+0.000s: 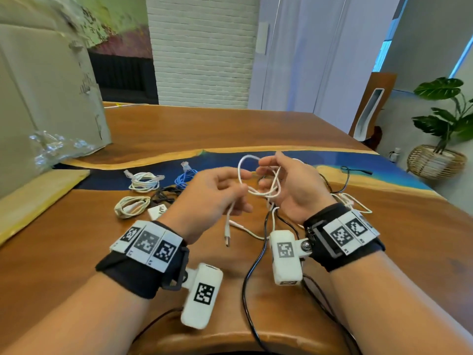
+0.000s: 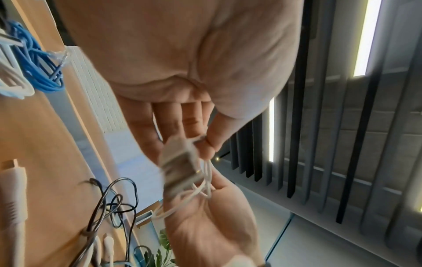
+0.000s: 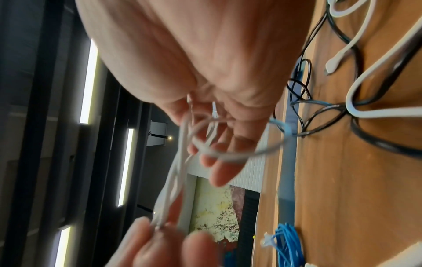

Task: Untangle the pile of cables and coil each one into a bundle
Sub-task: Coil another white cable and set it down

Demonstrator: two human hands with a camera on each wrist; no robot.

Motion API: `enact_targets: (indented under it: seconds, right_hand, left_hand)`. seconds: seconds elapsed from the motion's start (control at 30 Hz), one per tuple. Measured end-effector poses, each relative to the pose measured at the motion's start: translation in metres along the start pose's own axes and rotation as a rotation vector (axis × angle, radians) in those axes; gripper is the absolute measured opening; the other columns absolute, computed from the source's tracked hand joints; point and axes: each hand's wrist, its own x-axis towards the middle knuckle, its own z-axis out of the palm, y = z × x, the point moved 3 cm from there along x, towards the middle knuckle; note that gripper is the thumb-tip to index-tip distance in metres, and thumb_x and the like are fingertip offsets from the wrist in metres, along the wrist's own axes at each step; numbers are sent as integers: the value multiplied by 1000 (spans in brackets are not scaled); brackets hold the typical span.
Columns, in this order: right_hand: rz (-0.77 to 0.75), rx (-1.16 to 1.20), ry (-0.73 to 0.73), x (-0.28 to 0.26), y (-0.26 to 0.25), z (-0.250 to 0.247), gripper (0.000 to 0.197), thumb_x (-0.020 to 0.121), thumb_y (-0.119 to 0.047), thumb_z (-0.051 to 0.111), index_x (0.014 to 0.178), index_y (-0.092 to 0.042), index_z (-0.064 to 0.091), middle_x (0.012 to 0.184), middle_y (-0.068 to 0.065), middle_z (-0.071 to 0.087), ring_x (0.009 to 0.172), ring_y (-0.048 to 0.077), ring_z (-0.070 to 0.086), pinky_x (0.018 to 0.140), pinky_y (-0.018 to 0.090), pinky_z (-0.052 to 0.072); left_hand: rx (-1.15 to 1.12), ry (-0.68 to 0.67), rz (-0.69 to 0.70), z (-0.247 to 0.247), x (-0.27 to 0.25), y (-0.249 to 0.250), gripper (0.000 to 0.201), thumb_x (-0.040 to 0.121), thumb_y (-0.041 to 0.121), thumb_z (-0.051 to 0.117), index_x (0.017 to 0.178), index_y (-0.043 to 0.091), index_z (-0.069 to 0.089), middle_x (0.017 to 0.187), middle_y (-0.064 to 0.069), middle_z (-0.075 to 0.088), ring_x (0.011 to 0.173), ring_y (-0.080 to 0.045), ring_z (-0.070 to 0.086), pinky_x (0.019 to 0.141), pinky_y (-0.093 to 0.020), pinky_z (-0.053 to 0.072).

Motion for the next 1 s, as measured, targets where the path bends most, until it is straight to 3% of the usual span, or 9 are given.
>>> enact_targets:
  seconds: [0.1,0.2,0.3,0.43,0.53,0.6,0.73,0.9,1.0]
  right_hand:
    - [-24,-163,-119,9,2,-5,31,108,-30,48,99,-9,69,82,7,61,58,18,50,50,31,49]
    - [-85,-272,-256,13,4,-7,6,98,-12,65,97,-9,71,83,13,60,60,20,53,55,31,53]
    - [-153,-444,-370,14,8,-15,27,84,4,76,109,-4,69,84,15,63,64,23,63,61,34,59]
    - [-268,-648,-283,13,10,-20,21,83,-4,81,103,-5,73,78,15,71,64,25,69,61,32,61]
    - [-338,-610,-230,9,17,-18,11,90,-16,75,98,-9,79,81,16,72,71,29,72,59,42,64]
    - [-362,-562,-141,8,20,-21,15,94,-22,70,96,-13,81,87,19,72,77,34,71,56,43,63]
    - [-330,-345,63,15,17,-40,24,99,-25,62,92,-9,78,97,22,69,85,27,64,59,33,60]
    - [-189,207,-24,20,17,-46,23,106,-14,45,90,-7,60,81,12,63,86,28,64,87,44,59]
    - [-146,430,-13,20,16,-50,20,102,-13,48,84,-9,57,69,8,49,79,26,65,91,48,59]
  left_hand:
    - [-112,97,-16,-12,14,-2,7,100,9,60,96,10,66,74,-4,66,72,-22,73,55,-26,55]
    - [-176,111,-23,-16,25,-9,6,99,8,62,94,7,65,81,-10,70,76,-22,75,58,-22,56]
    - [-225,100,-15,-18,29,-17,5,97,8,64,93,6,66,79,-12,72,76,-23,75,62,-22,58]
    - [-259,128,5,-22,32,-27,9,94,15,67,88,9,63,69,-9,61,59,-21,65,51,-23,53]
    - [-338,142,8,-24,31,-28,17,96,22,61,82,13,57,62,-3,48,54,-21,57,50,-25,50]
    - [-404,153,-7,-28,30,-29,23,102,22,55,80,15,57,59,-2,44,54,-22,58,52,-26,50]
    - [-409,207,-15,-34,26,-31,25,107,21,46,88,13,60,57,0,33,52,-21,55,54,-27,51]
    - [-466,178,-28,-23,23,-32,25,103,19,51,89,11,70,55,2,29,47,-14,41,48,-24,40]
    - [-490,233,-20,-28,26,-35,25,101,19,54,86,12,74,55,4,44,55,-13,48,58,-25,46]
